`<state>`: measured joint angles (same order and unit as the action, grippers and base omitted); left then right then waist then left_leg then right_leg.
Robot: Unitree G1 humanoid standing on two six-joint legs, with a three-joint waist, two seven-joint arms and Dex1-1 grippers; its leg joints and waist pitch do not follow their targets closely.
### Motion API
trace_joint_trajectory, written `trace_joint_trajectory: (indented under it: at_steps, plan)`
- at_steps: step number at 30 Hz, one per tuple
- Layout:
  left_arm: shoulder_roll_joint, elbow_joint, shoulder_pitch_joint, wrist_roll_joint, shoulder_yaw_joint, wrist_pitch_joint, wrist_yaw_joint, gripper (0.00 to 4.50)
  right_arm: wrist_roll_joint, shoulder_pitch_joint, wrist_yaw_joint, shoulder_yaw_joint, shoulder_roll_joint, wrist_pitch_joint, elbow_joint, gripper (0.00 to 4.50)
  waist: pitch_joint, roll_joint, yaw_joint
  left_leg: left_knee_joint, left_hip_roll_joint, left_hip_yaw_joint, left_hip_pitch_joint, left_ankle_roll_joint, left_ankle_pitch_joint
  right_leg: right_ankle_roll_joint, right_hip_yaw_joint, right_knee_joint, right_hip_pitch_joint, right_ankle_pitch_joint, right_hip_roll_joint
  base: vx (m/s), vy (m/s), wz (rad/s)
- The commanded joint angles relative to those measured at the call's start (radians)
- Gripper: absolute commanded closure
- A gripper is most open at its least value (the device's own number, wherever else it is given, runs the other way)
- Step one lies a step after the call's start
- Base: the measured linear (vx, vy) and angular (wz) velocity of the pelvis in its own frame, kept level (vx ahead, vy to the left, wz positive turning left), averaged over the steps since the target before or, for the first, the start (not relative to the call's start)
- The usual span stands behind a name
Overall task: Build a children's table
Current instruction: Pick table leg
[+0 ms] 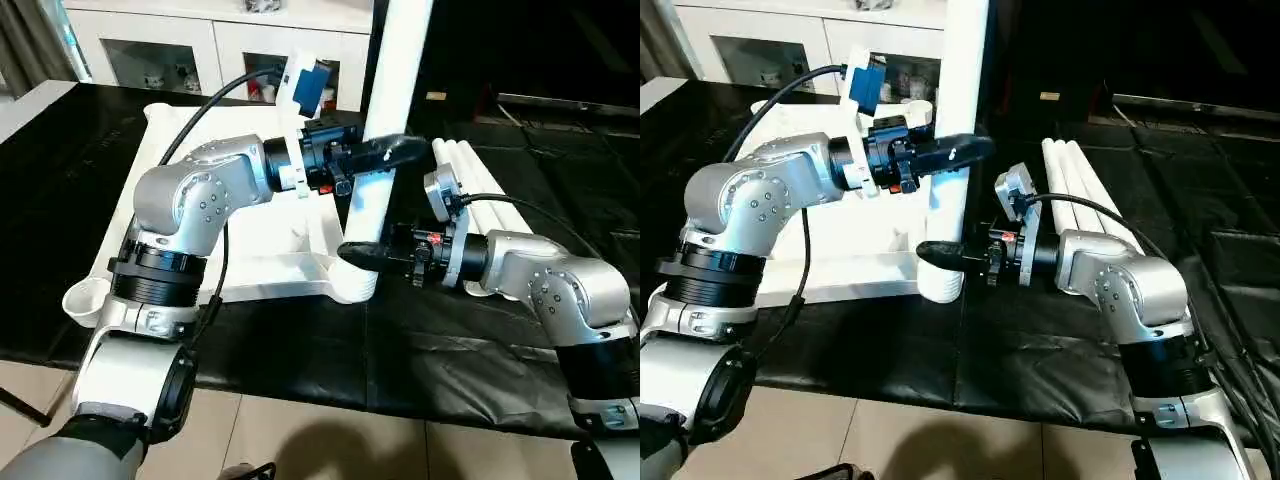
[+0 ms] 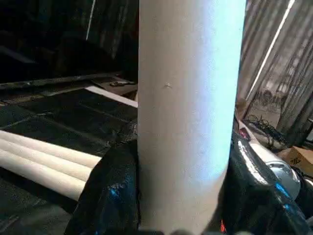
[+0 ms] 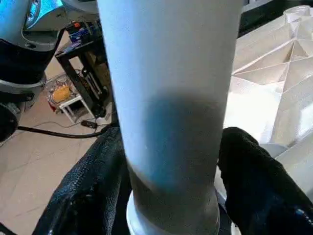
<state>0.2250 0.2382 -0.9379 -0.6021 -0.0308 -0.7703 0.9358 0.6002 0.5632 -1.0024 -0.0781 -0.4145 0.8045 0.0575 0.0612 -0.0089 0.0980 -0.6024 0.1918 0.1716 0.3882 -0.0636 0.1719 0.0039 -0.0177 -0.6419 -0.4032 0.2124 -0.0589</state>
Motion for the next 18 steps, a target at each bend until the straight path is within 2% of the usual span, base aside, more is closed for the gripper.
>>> trace_joint_trajectory:
  at_steps: [1, 4, 10, 18]
  plan:
    - [0.004, -0.031, -0.021, -0.007, -0.013, -0.01, 0.017, 2.68, 0.011, 0.02, -0.011, -0.004, -0.007, 0.009, 0.002, 1.77, -0.078, -0.011, 0.005, 0.052, 0.019, 0.0, -0.015, 0.032, 0.057, -0.258, 0.027, 0.066, 0.066, -0.037, -0.058, 0.0, 0.0, 0.0]
    - [0.003, -0.031, -0.02, -0.006, -0.013, -0.01, 0.018, 2.68, 0.008, 0.016, -0.013, -0.009, -0.007, 0.007, 0.002, 1.87, -0.079, -0.013, 0.006, 0.052, 0.019, 0.0, -0.015, 0.031, 0.053, -0.258, 0.027, 0.065, 0.066, -0.041, -0.057, 0.0, 0.0, 0.0]
    - [-0.014, -0.037, -0.024, -0.021, -0.005, -0.023, 0.006, 2.68, 0.004, 0.013, -0.003, -0.007, 0.001, 0.022, 0.013, 2.48, -0.079, -0.012, 0.008, 0.052, 0.019, 0.0, -0.016, 0.029, 0.054, -0.258, 0.027, 0.065, 0.066, -0.039, -0.058, 0.0, 0.0, 0.0]
    - [-0.026, -0.04, -0.028, -0.03, 0.005, -0.031, -0.005, 2.68, 0.0, 0.004, 0.037, 0.011, 0.033, -0.01, 0.008, 2.55, -0.079, -0.012, 0.008, 0.052, 0.019, 0.0, -0.016, 0.028, 0.055, -0.259, 0.027, 0.064, 0.065, -0.038, -0.058, 0.0, 0.0, 0.0]
